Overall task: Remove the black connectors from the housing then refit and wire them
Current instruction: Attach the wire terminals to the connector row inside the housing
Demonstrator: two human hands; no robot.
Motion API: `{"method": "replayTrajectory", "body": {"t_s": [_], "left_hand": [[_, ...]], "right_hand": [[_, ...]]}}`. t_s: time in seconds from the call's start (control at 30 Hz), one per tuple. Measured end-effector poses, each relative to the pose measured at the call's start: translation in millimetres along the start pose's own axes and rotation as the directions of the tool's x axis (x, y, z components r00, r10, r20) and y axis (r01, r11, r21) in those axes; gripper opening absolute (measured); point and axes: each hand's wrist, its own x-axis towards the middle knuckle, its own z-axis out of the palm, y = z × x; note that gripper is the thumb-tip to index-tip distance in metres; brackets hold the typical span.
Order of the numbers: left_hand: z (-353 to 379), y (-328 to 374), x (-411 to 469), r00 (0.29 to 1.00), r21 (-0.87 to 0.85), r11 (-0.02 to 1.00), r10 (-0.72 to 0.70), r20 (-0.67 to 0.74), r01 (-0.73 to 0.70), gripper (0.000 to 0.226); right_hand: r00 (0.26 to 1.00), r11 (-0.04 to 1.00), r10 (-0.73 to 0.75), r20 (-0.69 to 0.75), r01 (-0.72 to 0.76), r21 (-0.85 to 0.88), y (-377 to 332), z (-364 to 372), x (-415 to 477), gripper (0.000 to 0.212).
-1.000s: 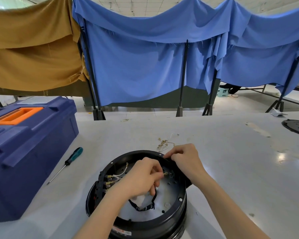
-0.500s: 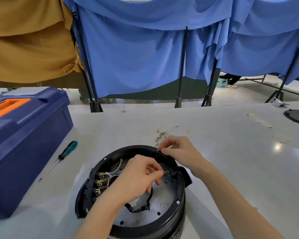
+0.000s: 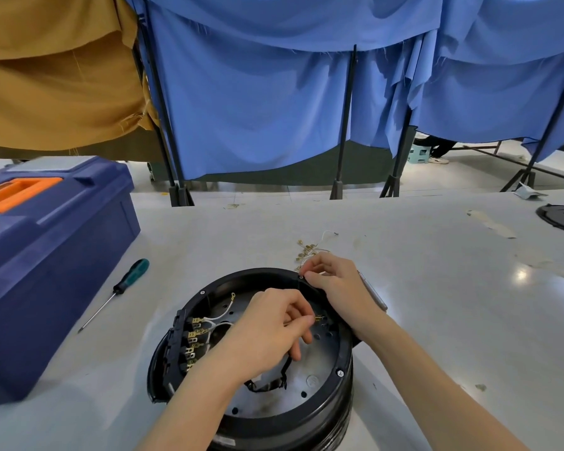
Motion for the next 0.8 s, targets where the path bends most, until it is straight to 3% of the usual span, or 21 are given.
{"method": "replayTrajectory", "body": {"t_s": [0.2,0.53,0.8], "left_hand": [[3.1,-0.9,-0.7,0.999,0.051,0.998,0.033,0.009,-0.034,0.012],[8.9,5.5,-2.2,0.991,0.455,0.881,0.122,0.046,-0.13,0.009],[12.9,11.4,-3.0,0.991,0.439,0.888,0.115,0.073,-0.135,0.01]], "right_hand": [[1.0,1.0,-0.001,0.004,0.001,0.024,1.2,-0.6,-0.2,0.016],[0.999,0.999,0.02,-0.031,-0.019,0.032,0.6,3.0,1.0,0.019],[0.996,0.989,0.071,-0.056,-0.063,0.133,-0.8,5.7,0.8,0.022]]}}
